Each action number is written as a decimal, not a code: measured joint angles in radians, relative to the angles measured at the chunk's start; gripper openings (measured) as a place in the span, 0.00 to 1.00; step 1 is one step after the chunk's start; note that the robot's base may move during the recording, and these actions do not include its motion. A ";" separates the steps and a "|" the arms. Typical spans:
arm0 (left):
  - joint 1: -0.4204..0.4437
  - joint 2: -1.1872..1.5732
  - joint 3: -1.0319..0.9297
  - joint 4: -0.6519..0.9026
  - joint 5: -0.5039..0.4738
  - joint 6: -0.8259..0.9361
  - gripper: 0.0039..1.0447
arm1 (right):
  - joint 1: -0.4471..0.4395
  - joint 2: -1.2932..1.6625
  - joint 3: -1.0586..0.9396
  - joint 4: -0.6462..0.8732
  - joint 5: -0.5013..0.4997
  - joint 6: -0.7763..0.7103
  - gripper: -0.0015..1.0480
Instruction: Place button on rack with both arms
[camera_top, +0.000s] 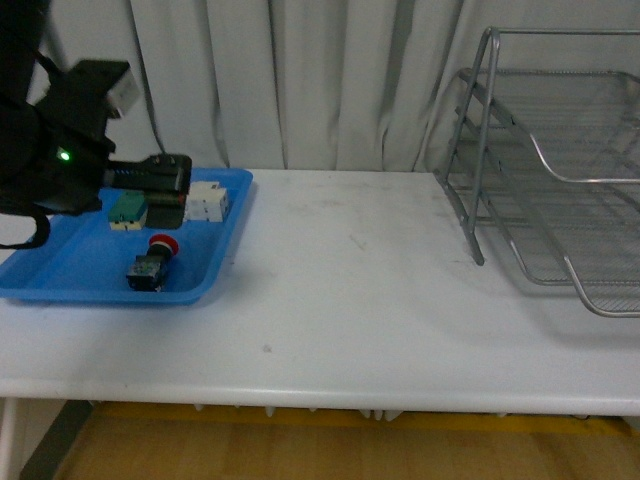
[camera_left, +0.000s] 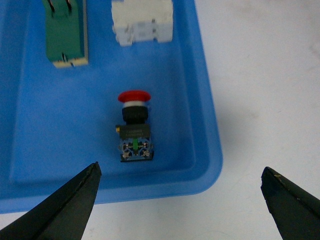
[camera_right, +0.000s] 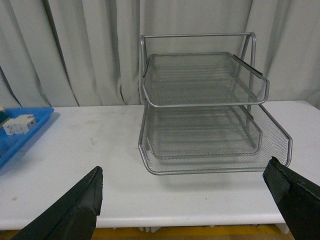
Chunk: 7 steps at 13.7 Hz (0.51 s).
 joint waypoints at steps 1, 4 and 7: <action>0.001 0.077 0.063 -0.033 -0.013 0.001 0.94 | 0.000 0.000 0.000 0.000 0.000 0.000 0.94; 0.021 0.227 0.201 -0.106 -0.022 -0.006 0.94 | 0.000 0.000 0.000 0.000 0.000 0.000 0.94; 0.045 0.309 0.243 -0.098 -0.070 -0.009 0.94 | 0.000 0.000 0.000 0.000 0.000 0.000 0.94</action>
